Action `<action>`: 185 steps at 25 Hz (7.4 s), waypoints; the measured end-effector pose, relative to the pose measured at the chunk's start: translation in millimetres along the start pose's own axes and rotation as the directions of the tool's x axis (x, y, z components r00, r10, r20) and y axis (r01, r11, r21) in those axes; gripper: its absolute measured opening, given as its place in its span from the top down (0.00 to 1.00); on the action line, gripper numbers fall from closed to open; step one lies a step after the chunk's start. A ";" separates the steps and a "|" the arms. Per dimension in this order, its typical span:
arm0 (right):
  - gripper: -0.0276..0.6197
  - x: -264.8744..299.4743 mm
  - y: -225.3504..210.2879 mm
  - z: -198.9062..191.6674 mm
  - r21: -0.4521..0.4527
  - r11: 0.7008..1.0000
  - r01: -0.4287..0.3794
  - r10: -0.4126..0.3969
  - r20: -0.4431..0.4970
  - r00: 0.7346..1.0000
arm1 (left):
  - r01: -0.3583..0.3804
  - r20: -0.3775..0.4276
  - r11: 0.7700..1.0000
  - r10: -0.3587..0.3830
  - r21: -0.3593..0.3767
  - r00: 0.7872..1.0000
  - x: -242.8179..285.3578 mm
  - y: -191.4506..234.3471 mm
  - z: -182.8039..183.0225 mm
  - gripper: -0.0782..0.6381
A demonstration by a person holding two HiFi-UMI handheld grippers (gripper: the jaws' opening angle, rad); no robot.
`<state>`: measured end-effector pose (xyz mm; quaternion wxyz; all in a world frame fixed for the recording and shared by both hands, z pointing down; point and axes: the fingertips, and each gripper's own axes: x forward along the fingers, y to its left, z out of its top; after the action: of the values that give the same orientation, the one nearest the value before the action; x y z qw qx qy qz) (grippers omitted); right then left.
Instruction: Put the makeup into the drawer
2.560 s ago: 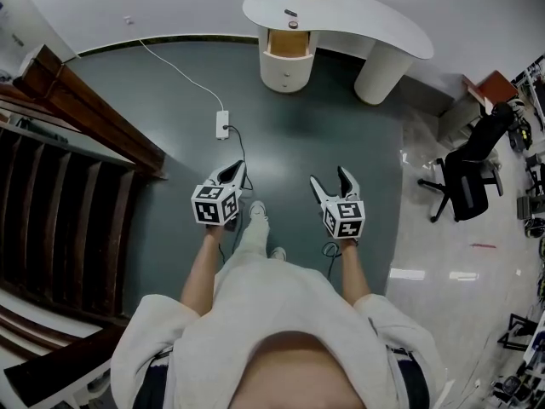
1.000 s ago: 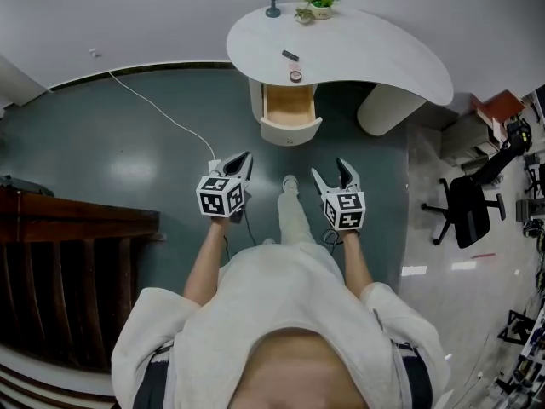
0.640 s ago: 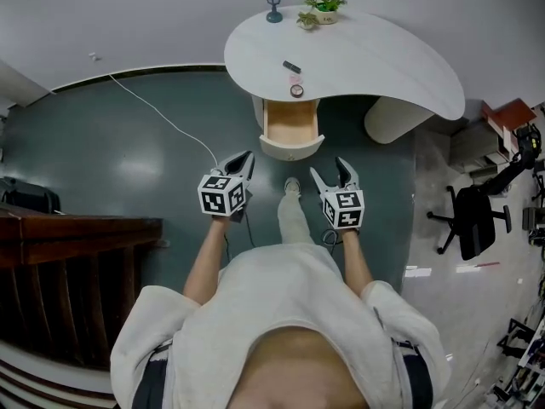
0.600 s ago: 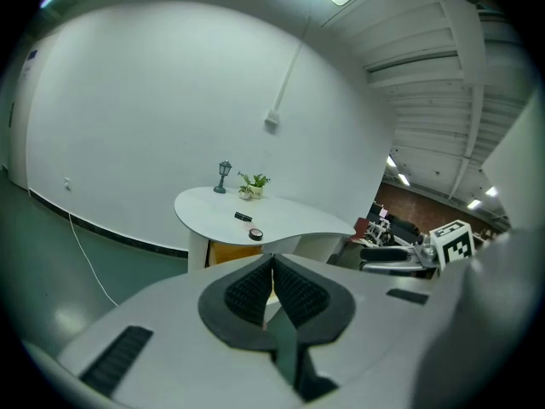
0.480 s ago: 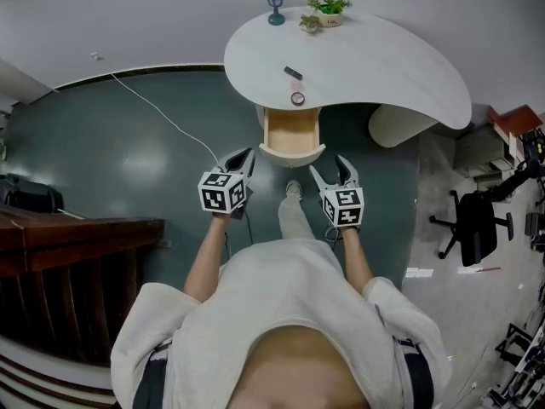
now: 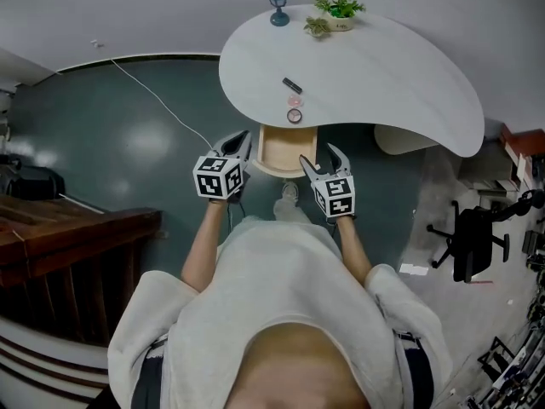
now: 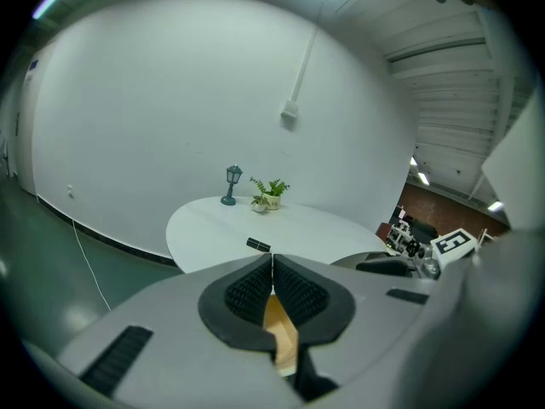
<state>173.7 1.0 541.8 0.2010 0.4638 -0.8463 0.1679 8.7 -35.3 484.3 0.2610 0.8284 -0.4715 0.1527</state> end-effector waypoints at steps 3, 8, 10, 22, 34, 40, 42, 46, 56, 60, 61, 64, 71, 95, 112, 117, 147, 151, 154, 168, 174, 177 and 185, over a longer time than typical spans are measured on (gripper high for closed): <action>0.49 18.1 -9.3 3.1 0.012 1.000 -0.023 0.023 -0.012 1.000 | -0.019 -0.010 1.000 0.019 -0.012 1.000 13.0 8.2 5.0 0.87; 0.50 41.8 -18.8 3.5 0.027 0.999 -0.040 0.041 -0.037 0.998 | -0.039 -0.036 0.999 0.038 -0.032 0.999 27.3 23.7 5.0 0.87; 0.50 50.8 -21.9 3.7 0.032 0.999 -0.040 0.042 -0.048 0.998 | -0.038 -0.044 0.998 0.037 -0.039 0.998 32.6 29.4 5.3 0.87; 0.51 115.4 -20.6 7.1 0.038 0.999 0.026 -0.020 -0.149 0.989 | 0.047 -0.070 0.998 -0.050 -0.038 0.996 59.3 75.5 23.8 0.87; 0.51 173.2 -32.4 -24.5 0.048 0.988 0.148 -0.122 -0.344 0.931 | 0.107 -0.080 0.993 -0.110 -0.045 0.991 54.7 145.9 39.2 0.87; 0.54 192.4 -36.1 -32.4 0.059 0.984 0.170 -0.132 -0.403 0.905 | 0.107 -0.087 0.993 -0.112 -0.057 0.990 49.0 166.6 37.2 0.87; 0.56 196.3 -38.9 -35.4 0.058 0.983 0.177 -0.136 -0.425 0.895 | 0.104 -0.089 0.993 -0.110 -0.061 0.990 47.1 170.0 35.8 0.87; 0.59 198.2 -39.7 -39.3 0.052 0.983 0.175 -0.134 -0.447 0.884 | 0.091 -0.088 0.993 -0.098 -0.070 0.991 41.6 176.7 32.9 0.87; 0.61 191.6 -34.9 -35.7 0.018 0.993 0.116 -0.095 -0.456 0.885 | 0.086 -0.080 0.993 -0.093 -0.084 0.992 35.1 162.2 22.4 0.87; 0.61 176.1 -21.9 -28.9 0.015 0.995 0.098 -0.083 -0.417 0.905 | 0.088 -0.079 0.992 -0.095 -0.086 0.992 33.6 154.0 16.6 0.87; 0.61 171.5 -17.4 -29.1 0.017 0.996 0.093 -0.078 -0.411 0.908 | 0.089 -0.080 0.992 -0.096 -0.087 0.992 33.5 151.9 15.3 0.87; 0.61 157.1 -3.0 -33.8 0.025 0.997 0.069 -0.053 -0.401 0.914 | 0.092 -0.083 0.992 -0.099 -0.085 0.992 34.9 144.1 13.0 0.87; 0.61 141.9 37.9 -59.8 -0.094 0.991 -0.099 0.045 -0.457 0.888 | 0.100 -0.091 0.991 -0.108 -0.085 0.990 36.8 131.6 6.0 0.87; 0.61 197.2 74.7 -185.4 -0.522 0.425 -0.739 0.065 -0.797 0.600 | 0.005 -0.179 0.989 -0.031 -0.148 0.983 27.8 140.4 -52.9 0.87; 0.61 268.3 60.7 -266.5 -0.440 0.447 -0.779 0.071 -0.850 0.521 | -0.055 -0.223 0.975 0.006 -0.215 0.975 38.6 162.3 -92.8 0.87; 0.61 271.4 60.9 -283.0 -0.440 0.433 -0.787 0.040 -0.863 0.504 | -0.061 -0.216 0.971 0.010 -0.231 0.976 36.6 166.8 -96.4 0.87; 0.57 189.5 76.4 -141.5 -0.600 0.582 -0.549 0.061 -0.641 0.765 | 0.001 -0.050 0.995 -0.006 -0.104 0.999 11.7 134.0 -5.8 0.87; 0.57 172.0 82.2 -123.6 -0.602 0.627 -0.495 0.053 -0.601 0.797 | 0.020 -0.037 0.996 -0.023 -0.086 0.999 9.4 122.1 -0.1 0.87; 0.57 162.8 83.7 -112.3 -0.587 0.673 -0.450 0.049 -0.572 0.819 | 0.028 -0.025 0.997 -0.030 -0.072 0.999 8.1 115.9 5.9 0.87; 0.56 146.6 35.5 -28.3 -0.314 0.947 -0.066 -0.048 -0.344 0.938 | 0.090 0.001 0.996 -0.090 0.012 0.996 14.0 91.7 30.7 0.87; 0.53 153.2 -9.4 -7.7 0.025 0.994 0.102 -0.093 -0.248 0.964 | 0.092 0.006 0.995 -0.093 0.025 0.996 11.5 92.2 36.1 0.87; 0.51 158.8 -27.4 -3.3 0.114 0.981 0.157 -0.127 -0.238 0.963 | 0.086 0.013 0.996 -0.087 0.029 0.996 11.0 97.5 40.1 0.87; 0.50 186.3 -48.8 -10.7 0.098 0.979 0.182 -0.143 -0.311 0.939 | 0.057 0.027 0.998 -0.057 0.019 0.998 8.4 110.8 44.8 0.87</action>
<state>126.2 -152.7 648.2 0.3120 0.5127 -0.7521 0.2724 -82.1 -113.5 483.8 0.2513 0.8459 -0.4497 0.1382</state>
